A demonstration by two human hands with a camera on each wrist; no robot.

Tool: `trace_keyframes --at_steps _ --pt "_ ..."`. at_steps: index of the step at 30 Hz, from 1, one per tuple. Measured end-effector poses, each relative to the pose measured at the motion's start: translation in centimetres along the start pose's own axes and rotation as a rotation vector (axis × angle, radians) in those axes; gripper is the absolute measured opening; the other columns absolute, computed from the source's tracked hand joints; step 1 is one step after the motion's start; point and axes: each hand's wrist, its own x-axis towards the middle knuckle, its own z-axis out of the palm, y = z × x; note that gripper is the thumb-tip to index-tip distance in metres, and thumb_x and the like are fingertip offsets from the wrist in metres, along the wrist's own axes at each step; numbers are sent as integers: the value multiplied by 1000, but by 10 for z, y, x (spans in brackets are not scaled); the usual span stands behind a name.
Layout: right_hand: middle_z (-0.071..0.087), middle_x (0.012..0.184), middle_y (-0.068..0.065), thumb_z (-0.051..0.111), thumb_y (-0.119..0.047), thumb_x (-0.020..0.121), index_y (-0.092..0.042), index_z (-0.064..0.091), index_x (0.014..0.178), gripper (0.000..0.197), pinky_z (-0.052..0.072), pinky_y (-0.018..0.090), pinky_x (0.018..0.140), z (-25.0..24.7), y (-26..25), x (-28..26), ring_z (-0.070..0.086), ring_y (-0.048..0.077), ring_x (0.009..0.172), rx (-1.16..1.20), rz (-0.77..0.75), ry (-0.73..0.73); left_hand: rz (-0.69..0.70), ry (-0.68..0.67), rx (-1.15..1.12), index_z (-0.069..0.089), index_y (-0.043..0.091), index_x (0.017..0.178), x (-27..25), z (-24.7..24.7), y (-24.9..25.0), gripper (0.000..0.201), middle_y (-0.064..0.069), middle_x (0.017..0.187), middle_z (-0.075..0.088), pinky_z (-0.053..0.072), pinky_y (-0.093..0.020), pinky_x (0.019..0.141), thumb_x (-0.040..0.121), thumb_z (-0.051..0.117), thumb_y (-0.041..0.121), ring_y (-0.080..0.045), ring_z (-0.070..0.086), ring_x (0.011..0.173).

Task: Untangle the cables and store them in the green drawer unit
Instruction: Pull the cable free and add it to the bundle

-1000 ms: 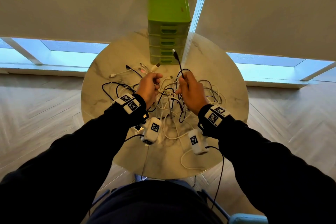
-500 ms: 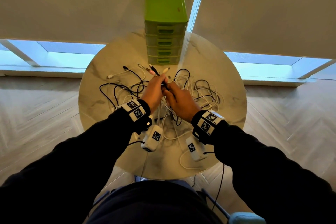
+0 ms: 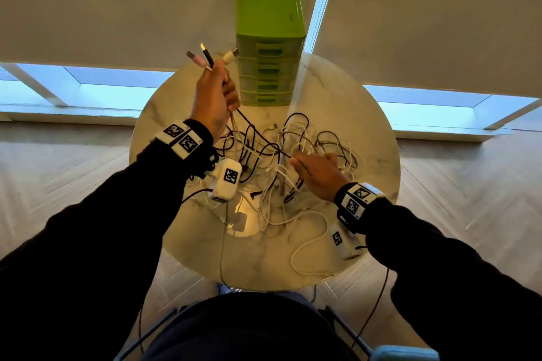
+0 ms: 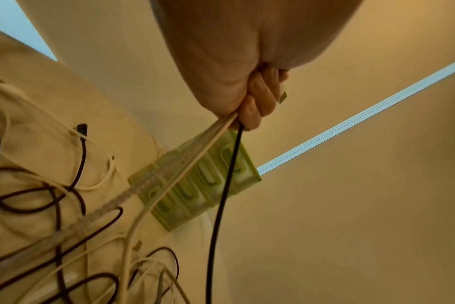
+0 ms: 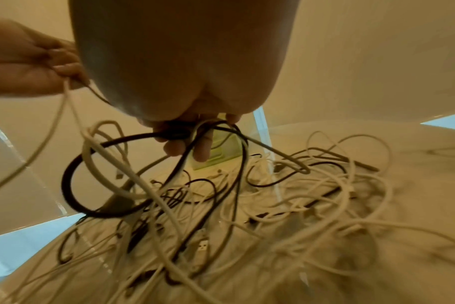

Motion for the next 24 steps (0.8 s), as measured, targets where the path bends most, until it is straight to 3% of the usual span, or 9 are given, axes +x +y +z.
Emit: trace_keyframes --at_steps 4,7,10,14,17,20,22,24 --pt "56 73 -6 24 -44 105 -31 42 82 32 25 44 83 -9 18 8 55 21 81 -42 133 45 48 21 111 39 20 75 -4 0 2 38 8 58 30 22 -23 49 109 34 36 -8 24 51" --pt "65 76 -6 26 -42 105 -29 50 84 34 21 41 80 -22 6 18 61 16 82 -28 184 228 -10 -74 309 43 22 72 -20 8 -13 41 8 61 31 25 -24 52 108 34 37 -9 27 53" --pt "62 72 -7 31 -39 106 -31 49 83 31 26 41 88 -30 -21 22 59 10 71 140 98 309 -74 -133 643 48 22 68 -31 14 -40 46 9 57 41 33 -31 59 106 35 43 -12 35 53" --pt "60 78 -10 29 -38 107 -35 47 88 27 16 35 78 -22 -49 18 56 12 77 94 -26 308 -159 -101 892 61 21 64 -33 20 -57 54 2 63 59 38 -34 68 105 35 45 -18 50 60" --pt "60 83 -12 25 -40 107 -33 53 96 31 18 39 81 -17 -49 18 55 12 82 39 -7 327 -218 -71 862 68 21 66 -29 19 -57 54 0 64 59 36 -34 67 104 39 46 -19 49 63" --pt "58 83 -13 24 -41 107 -32 55 100 33 19 41 83 -16 -45 19 56 14 83 -13 4 333 -301 -84 715 75 10 85 -23 14 -62 54 -5 70 60 33 -33 62 98 44 52 -18 46 60" --pt "62 87 -13 22 -43 107 -33 55 115 35 18 40 85 -15 -46 21 55 11 83 -15 -18 314 -347 -85 539 71 7 90 -22 16 -65 49 -6 76 59 30 -30 55 101 44 46 -14 44 59" --pt "65 87 -12 22 -44 107 -31 52 123 37 19 40 88 -15 -47 22 56 11 82 -41 -63 278 -380 -80 382 65 13 84 -24 23 -64 42 -2 75 61 29 -26 52 107 40 37 -11 45 59"
